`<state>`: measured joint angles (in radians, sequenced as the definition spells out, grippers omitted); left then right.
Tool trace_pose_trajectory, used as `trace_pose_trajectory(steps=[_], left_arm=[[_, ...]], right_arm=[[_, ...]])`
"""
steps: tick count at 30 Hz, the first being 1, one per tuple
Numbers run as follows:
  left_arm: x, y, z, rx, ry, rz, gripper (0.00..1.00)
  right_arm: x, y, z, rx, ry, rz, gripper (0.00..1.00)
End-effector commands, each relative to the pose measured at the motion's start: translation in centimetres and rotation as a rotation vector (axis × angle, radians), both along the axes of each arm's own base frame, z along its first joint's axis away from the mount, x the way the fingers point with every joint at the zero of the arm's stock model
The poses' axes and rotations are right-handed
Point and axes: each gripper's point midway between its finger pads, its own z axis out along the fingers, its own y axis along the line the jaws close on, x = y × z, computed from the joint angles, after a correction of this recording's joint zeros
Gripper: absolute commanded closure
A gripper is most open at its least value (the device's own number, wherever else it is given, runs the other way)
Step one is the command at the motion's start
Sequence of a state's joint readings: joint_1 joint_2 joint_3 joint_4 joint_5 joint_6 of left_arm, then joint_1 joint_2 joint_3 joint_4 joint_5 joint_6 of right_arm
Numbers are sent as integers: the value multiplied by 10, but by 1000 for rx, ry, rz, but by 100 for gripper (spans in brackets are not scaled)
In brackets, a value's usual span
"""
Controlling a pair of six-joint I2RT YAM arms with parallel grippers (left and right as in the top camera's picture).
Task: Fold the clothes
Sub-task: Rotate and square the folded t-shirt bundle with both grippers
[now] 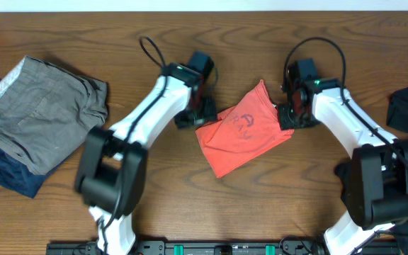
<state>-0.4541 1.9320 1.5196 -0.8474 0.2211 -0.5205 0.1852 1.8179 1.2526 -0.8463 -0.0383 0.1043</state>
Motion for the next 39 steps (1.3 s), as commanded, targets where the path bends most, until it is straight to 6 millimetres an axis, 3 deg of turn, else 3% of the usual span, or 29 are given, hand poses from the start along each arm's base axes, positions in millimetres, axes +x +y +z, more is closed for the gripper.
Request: trace_pose_trajectory(steps=[1, 4, 6, 11, 16, 20, 22, 25, 31, 35, 39], left_arm=[[29, -4, 27, -12, -178, -42, 30], [42, -10, 24, -22, -229, -74, 30], [44, -11, 15, -16, -216, -74, 30], [33, -21, -21, -44, -108, -109, 30], [19, -31, -52, -91, 3, -142, 30], [6, -24, -68, -56, 66, -155, 30], [-3, -20, -74, -44, 95, -160, 34], [-22, -12, -82, -16, 165, -158, 48], [-79, 13, -95, 70, 377, -152, 63], [-112, 28, -92, 139, 527, -59, 69], [-109, 29, -80, 128, 507, -41, 70]], right_arm=[[0, 56, 46, 288, -48, 89, 57], [-19, 84, 52, 407, 9, 160, 62], [-31, 89, 45, 402, 51, 172, 68], [-65, 107, 17, 417, 136, 216, 69], [-90, 113, -15, 413, 170, 221, 69], [-98, 101, -42, 357, 157, 198, 72], [-95, 82, -55, 256, 132, 133, 73], [-81, 53, -64, 111, 73, 37, 74], [-40, 19, -59, -2, -81, -46, 66], [-11, -3, -48, -24, -168, -89, 60], [-3, -16, -40, -26, -172, -120, 57]])
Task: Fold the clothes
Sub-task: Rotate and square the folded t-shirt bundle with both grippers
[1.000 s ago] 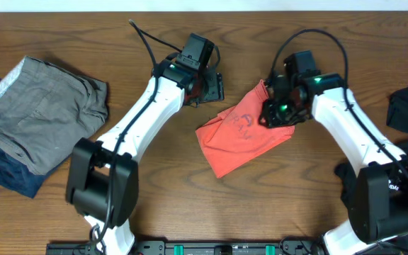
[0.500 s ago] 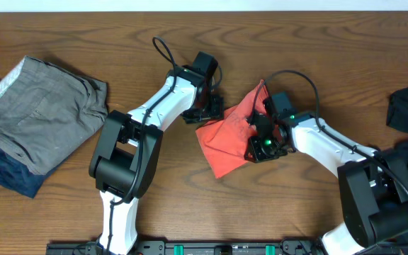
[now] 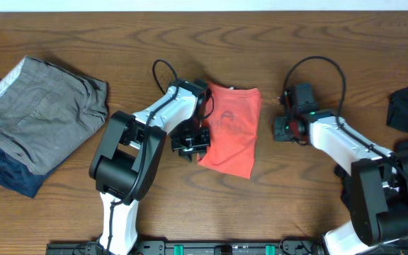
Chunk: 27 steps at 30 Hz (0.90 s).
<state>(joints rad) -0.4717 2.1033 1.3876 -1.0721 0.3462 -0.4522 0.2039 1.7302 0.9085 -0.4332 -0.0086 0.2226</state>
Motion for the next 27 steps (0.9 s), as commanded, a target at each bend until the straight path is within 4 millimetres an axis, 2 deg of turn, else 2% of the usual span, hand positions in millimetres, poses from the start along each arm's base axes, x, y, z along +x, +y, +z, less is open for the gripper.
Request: trace_pose_trajectory(steps=[1, 4, 6, 7, 8, 10, 14, 17, 22, 27], left_arm=[[9, 3, 9, 6, -46, 39, 70], [39, -2, 34, -59, -185, 64, 63], [62, -4, 52, -112, -297, 86, 37], [72, -6, 60, -137, -350, 91, 21], [85, -7, 69, -167, -414, 86, 11], [107, -10, 83, -216, -526, 54, 0], [136, -15, 92, -268, -663, -12, 2], [145, -20, 87, -287, -693, -45, 2], [146, -34, 70, -359, -667, -93, 2], [153, -45, 40, -404, -639, -97, 2]], right_arm=[[9, -17, 4, -57, -5, -25, 57], [-2, -22, 0, -67, 43, -33, 53], [-9, -24, -1, -75, 70, -32, 52], [-11, -25, -2, -78, 81, -29, 52], [-14, -25, -3, -80, 93, -29, 51], [-19, -26, -4, -83, 111, -29, 51], [-23, -26, -7, -85, 124, -29, 51], [-26, -26, -7, -87, 134, -27, 50], [-27, -27, -7, -88, 139, -27, 50], [-29, -27, -8, -89, 147, -27, 50]])
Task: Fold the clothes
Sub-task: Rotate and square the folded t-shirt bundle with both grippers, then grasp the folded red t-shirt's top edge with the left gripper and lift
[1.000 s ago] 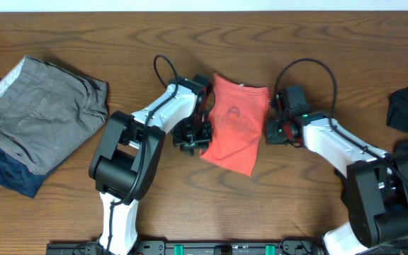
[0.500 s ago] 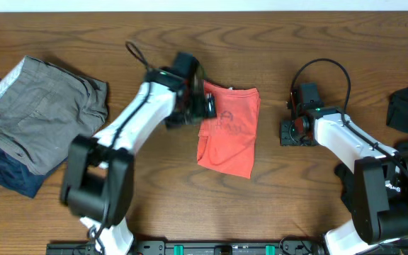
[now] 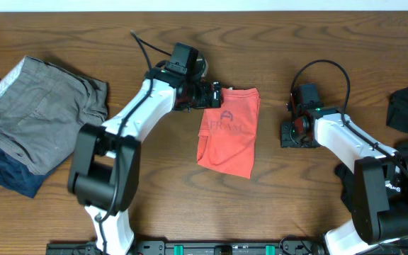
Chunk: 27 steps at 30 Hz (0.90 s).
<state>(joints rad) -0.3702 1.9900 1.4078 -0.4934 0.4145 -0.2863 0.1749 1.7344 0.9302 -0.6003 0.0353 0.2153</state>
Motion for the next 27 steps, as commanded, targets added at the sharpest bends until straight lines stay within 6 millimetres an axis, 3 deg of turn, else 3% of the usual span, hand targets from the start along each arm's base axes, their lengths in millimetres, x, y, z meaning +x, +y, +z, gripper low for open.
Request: trace_pose_trajectory(steps=[1, 4, 8, 10, 11, 12, 15, 18, 21, 24, 27], left_arm=[[0, -7, -23, -22, 30, -43, 2], [0, -12, -40, -40, 55, -53, 2], [-7, -31, -48, -141, 96, -101, 1], [-10, -34, -52, -151, 106, -111, 28], [-11, -36, -52, -150, 107, -114, 51], [-11, -36, -52, -150, 107, -115, 67], [-10, -37, -49, -153, 99, -117, 94], [-3, -31, -37, -162, 74, -102, 94], [9, -18, -8, -179, 14, -72, 94], [24, 10, 33, -188, -73, -24, 94], [34, 54, 72, -143, -150, 78, 94]], right_arm=[[-1, -4, -3, -18, 13, 6, 50], [-4, -5, -3, -20, 25, 7, 50], [-5, -5, -3, -20, 26, 7, 50], [-5, -5, -3, -20, 26, 6, 50], [-5, -5, -3, -20, 27, 6, 50], [-5, -5, -3, -20, 27, 6, 50], [-6, -5, -3, -20, 31, 6, 50], [-7, -5, -3, -21, 34, 6, 50], [-8, -6, -4, -23, 41, 7, 50], [-9, -6, -4, -24, 45, 6, 50], [-9, -6, -4, -24, 44, 6, 50]])
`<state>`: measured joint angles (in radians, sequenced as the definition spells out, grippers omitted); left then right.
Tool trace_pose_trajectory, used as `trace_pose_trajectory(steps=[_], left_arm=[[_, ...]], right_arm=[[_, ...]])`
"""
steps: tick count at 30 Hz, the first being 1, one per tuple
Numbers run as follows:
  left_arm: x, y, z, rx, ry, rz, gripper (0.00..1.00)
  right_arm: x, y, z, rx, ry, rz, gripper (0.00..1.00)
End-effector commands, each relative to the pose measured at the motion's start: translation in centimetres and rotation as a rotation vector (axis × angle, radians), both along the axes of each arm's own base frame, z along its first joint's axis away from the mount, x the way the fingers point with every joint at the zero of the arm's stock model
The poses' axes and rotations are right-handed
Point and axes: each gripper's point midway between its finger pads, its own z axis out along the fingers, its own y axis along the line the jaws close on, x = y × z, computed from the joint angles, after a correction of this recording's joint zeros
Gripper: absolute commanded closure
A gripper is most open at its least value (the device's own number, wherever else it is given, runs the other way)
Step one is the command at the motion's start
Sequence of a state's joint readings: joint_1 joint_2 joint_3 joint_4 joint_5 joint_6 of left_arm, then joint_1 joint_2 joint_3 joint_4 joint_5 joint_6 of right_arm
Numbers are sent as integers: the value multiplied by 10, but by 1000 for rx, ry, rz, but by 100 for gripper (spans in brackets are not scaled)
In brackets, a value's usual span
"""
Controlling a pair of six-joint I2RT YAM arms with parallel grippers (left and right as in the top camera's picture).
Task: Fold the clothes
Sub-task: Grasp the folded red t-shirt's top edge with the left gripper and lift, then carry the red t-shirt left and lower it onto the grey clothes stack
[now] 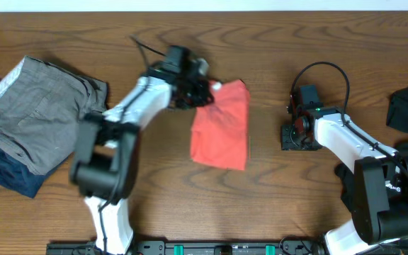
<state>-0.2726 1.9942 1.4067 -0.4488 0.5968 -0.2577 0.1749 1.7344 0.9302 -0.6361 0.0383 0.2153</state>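
A red shirt (222, 131) lies folded into a tall, narrow shape in the middle of the wooden table, with no print showing on its upper face. My left gripper (205, 92) is at the shirt's far left corner, shut on the fabric, and the arm is blurred. My right gripper (291, 139) rests low over the table to the right of the shirt, a clear gap away from it. Its fingers look spread, with nothing between them.
A folded grey garment (44, 117) lies on a folded navy one (9, 177) at the left edge. A crumpled black garment sits at the right edge. The table's far edge (261, 10) runs along the top.
The red shirt has shifted slightly left and its printed letters no longer show. My left gripper stays at the far left corner, now blurred. The right arm has not moved.
Both grippers first held the slanted red shirt at its left and right sides. Then it lay upright and narrower, the left gripper at its left edge and the right gripper drawn away. The left gripper then moved to the far left corner, where it now holds the cloth.
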Motion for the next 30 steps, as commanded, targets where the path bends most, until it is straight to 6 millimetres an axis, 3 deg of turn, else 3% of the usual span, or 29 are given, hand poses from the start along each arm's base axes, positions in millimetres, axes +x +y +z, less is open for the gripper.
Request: trace_pose_trajectory(steps=[1, 8, 12, 20, 25, 30], left_arm=[[20, 58, 69, 45, -160, 133, 94], [11, 201, 140, 262, -285, 497, 94], [-6, 275, 162, 354, -310, 692, 94], [-33, 369, 165, 400, -279, 925, 94], [-44, 412, 170, 418, -298, 1029, 94], [-52, 447, 160, 427, -276, 1111, 94]], right_arm=[[-1, -4, -2, -15, 10, 7, 50], [0, -8, -2, -41, 6, 4, 50], [-1, -8, -2, -41, 8, 4, 50], [-1, -9, -2, -42, 12, 4, 50], [-2, -9, -2, -42, 13, 4, 50], [-3, -9, -2, -42, 18, 4, 49]])
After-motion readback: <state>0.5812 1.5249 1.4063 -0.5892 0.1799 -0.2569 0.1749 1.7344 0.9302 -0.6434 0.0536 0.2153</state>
